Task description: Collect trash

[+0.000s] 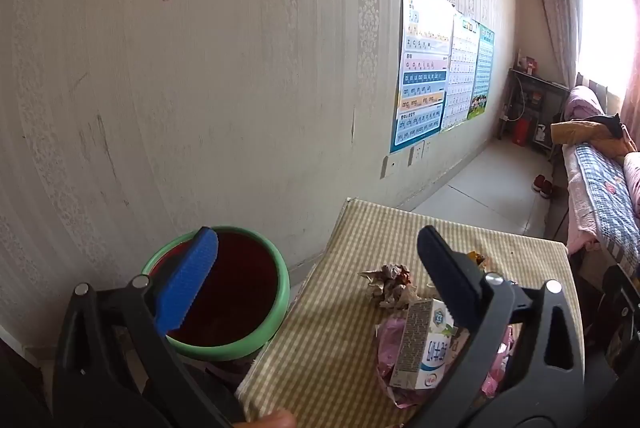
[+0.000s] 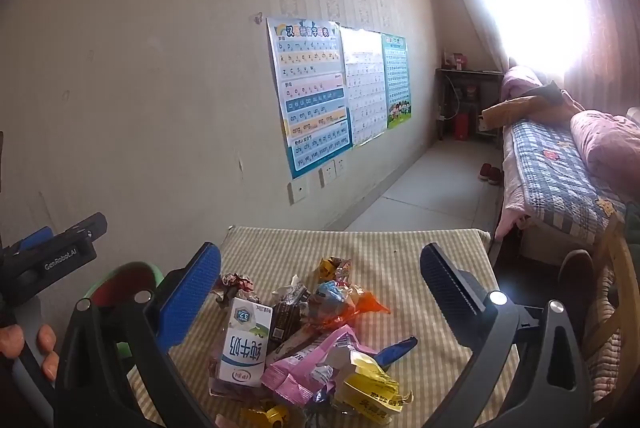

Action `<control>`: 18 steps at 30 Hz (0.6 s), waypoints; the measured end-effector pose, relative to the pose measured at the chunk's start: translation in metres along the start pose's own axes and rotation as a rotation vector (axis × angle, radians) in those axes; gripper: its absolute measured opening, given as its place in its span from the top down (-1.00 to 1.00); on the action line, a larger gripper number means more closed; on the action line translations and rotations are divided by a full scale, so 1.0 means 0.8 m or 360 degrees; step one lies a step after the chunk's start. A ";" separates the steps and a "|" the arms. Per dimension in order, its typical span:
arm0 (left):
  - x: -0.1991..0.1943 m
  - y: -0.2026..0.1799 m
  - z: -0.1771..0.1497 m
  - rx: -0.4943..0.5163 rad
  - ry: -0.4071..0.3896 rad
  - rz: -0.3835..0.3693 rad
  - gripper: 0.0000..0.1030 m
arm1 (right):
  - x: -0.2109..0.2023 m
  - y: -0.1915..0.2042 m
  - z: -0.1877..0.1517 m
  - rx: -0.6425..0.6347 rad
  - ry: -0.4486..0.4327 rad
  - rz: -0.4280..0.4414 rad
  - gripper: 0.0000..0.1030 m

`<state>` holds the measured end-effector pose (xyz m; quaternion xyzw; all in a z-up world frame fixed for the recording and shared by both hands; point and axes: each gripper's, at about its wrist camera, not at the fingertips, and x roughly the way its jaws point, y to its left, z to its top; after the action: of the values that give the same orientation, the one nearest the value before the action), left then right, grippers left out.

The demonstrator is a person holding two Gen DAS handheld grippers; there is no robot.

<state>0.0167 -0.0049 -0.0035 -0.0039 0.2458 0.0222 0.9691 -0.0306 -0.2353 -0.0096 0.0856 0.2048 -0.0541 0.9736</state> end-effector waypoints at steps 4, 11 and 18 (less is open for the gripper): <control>0.000 -0.001 0.000 -0.0003 0.0001 -0.0007 -0.90 | 0.000 0.002 0.001 -0.0011 -0.0003 0.0009 -0.87; -0.001 0.001 -0.002 -0.0009 -0.0002 -0.0008 -0.90 | -0.001 0.002 0.000 -0.0009 -0.0008 0.0005 -0.87; -0.003 0.002 -0.002 -0.0018 -0.0006 0.0004 -0.90 | -0.002 0.000 0.000 -0.0013 -0.0004 0.0015 -0.87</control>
<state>0.0140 -0.0034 -0.0039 -0.0090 0.2440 0.0248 0.9694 -0.0321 -0.2355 -0.0087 0.0826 0.2033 -0.0488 0.9744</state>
